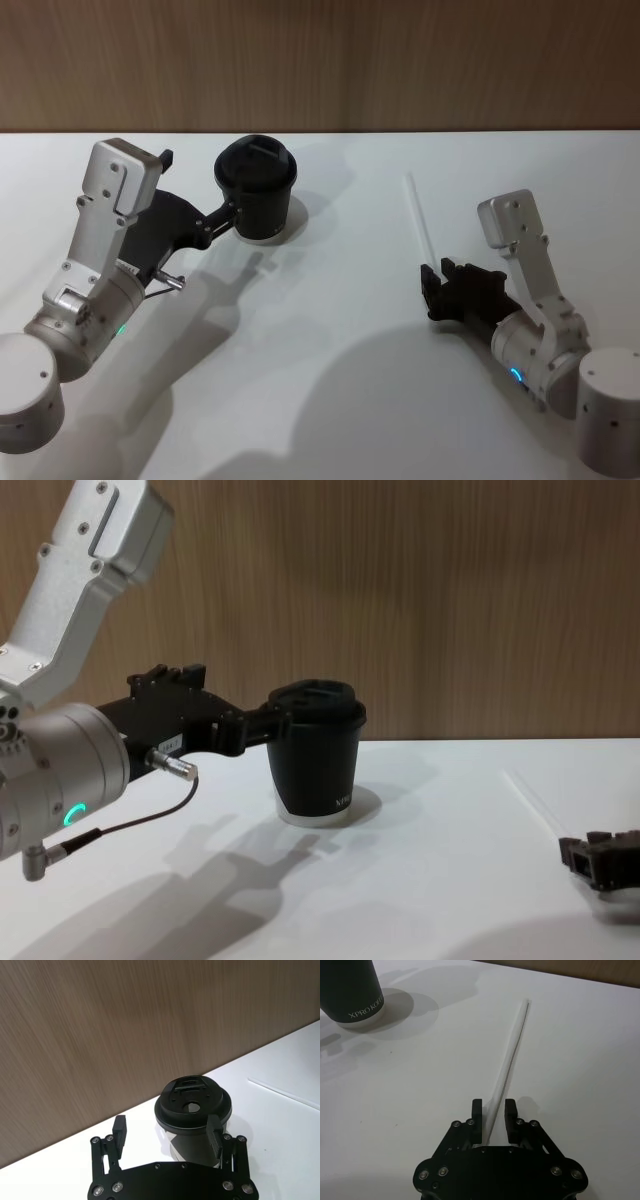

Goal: Pick up the straw with one hand, pass it to the other hand, and insert it into the cup.

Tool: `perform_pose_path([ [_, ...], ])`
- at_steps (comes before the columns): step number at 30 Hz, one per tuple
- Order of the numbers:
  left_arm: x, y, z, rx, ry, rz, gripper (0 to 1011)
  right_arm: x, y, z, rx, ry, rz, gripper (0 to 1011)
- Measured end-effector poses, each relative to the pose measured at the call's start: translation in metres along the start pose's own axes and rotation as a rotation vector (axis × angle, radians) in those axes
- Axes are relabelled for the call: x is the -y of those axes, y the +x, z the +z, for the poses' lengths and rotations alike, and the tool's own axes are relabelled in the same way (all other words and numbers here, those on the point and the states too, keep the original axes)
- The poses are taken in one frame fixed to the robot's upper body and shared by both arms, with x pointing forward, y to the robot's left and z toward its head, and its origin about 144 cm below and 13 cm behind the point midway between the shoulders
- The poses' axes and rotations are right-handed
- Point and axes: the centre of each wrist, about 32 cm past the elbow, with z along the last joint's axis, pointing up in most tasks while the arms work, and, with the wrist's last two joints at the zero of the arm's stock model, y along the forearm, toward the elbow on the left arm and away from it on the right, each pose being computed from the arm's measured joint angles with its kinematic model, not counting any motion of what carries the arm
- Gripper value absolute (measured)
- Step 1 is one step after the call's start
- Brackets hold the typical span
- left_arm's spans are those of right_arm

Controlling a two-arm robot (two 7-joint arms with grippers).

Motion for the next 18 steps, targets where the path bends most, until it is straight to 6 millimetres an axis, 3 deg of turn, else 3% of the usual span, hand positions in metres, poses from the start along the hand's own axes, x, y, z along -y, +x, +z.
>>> perform_pose_path([
  [8,0.0,0.0,0.0,0.0,0.0,0.0,1003,0.0006,-0.0009,-0.0004,0.001,-0.007,-0.002,55],
  [18,0.0,0.0,0.0,0.0,0.0,0.0,1003,0.0012,-0.0009,-0.0004,0.006,-0.004,-0.009,2],
])
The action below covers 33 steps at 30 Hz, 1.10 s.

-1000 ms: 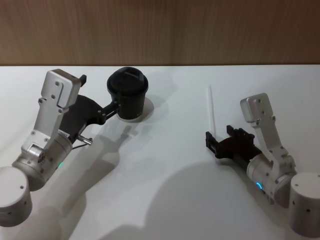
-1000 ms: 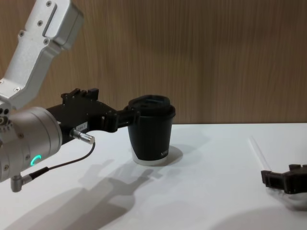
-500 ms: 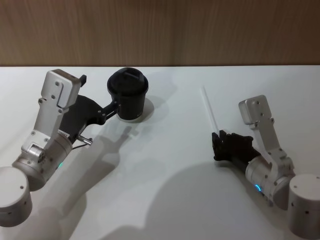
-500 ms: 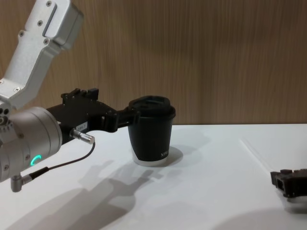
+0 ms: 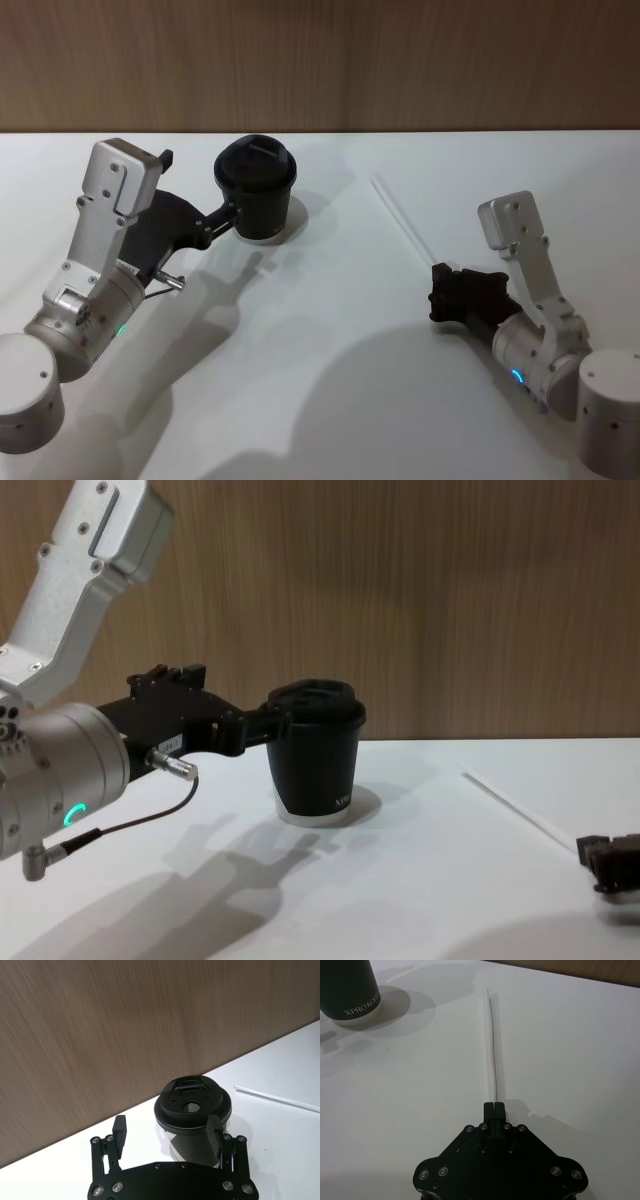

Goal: Pick up the straw with one hand, pass it to the other hand, and insert it into the cup.

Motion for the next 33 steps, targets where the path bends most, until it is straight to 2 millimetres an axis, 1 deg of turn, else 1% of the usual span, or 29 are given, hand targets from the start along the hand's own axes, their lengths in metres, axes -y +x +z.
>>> perform_pose_path([
  [9,0.0,0.0,0.0,0.0,0.0,0.0,1003,0.003,0.002,0.004,0.007,0.065,-0.013,2],
  [19,0.0,0.0,0.0,0.0,0.0,0.0,1003,0.01,0.008,0.02,0.028,0.202,-0.004,2],
  [26,0.0,0.0,0.0,0.0,0.0,0.0,1003,0.013,0.015,0.032,0.045,0.305,0.039,2],
  [33,0.0,0.0,0.0,0.0,0.0,0.0,1002,0.013,0.026,0.042,0.044,0.404,0.123,2],
])
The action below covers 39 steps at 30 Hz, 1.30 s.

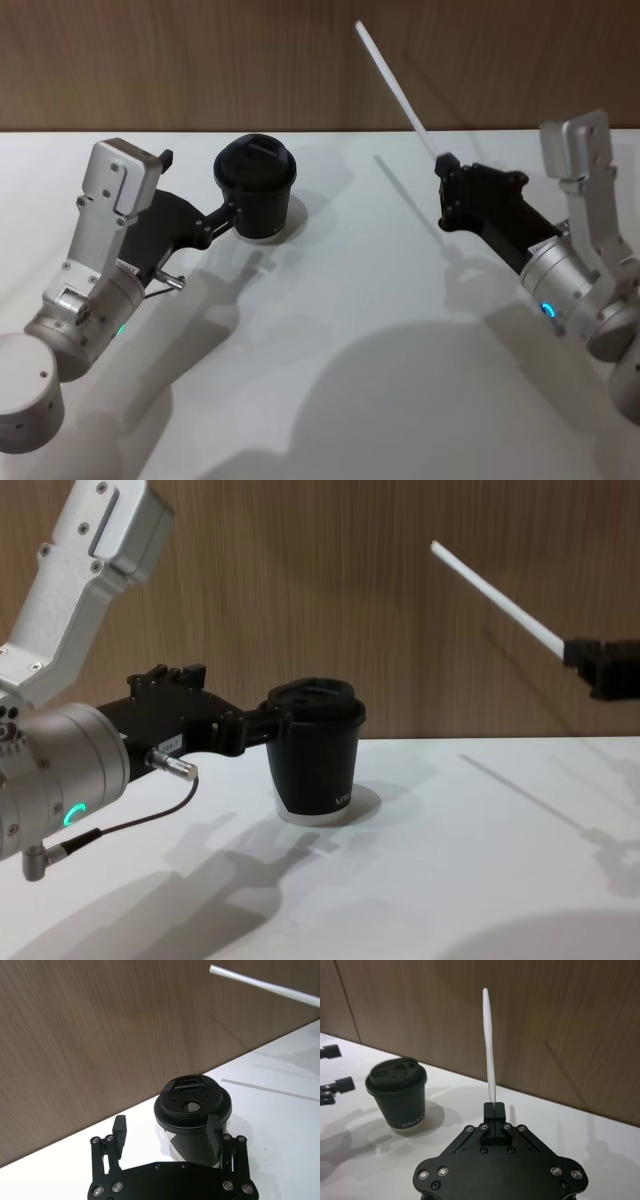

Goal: Pick up the straw with one hand, pass it to the other hand, and insert it into the cup.

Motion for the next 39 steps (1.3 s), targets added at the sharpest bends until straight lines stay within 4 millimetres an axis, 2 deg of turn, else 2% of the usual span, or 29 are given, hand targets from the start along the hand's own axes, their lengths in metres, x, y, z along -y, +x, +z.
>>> perform_pose_path([
  [22,0.0,0.0,0.0,0.0,0.0,0.0,1003,-0.017,0.029,0.015,-0.088,0.185,0.307,2],
  [39,0.0,0.0,0.0,-0.001,0.0,0.0,1003,-0.031,0.034,0.02,-0.17,0.239,0.527,2],
])
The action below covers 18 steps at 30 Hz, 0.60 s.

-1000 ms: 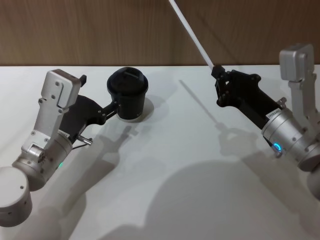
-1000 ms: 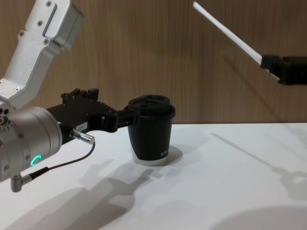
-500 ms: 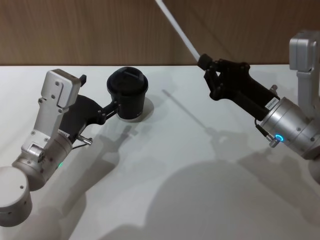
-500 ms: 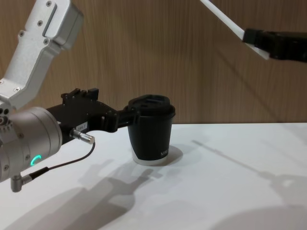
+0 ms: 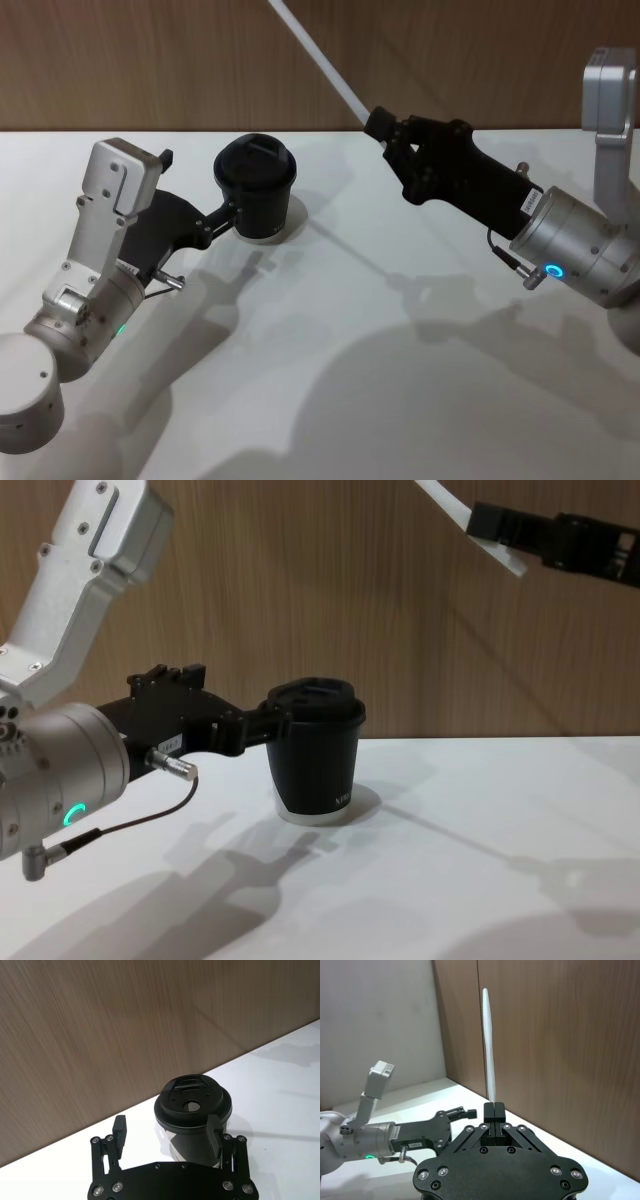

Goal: Pick up the straw with one hand, pass it to the other hand, and insert it into the cup.

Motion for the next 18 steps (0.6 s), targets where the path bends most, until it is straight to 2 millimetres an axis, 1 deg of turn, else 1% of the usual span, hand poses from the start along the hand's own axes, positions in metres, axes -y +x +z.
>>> perform_pose_path([
  [7,-0.001,0.003,0.003,-0.024,-0.009,-0.004,1003,-0.002,0.001,0.001,-0.021,0.01,0.04,2],
  [18,-0.006,0.017,0.015,-0.149,-0.063,-0.055,1003,-0.004,0.002,0.001,-0.035,0.019,0.071,2],
])
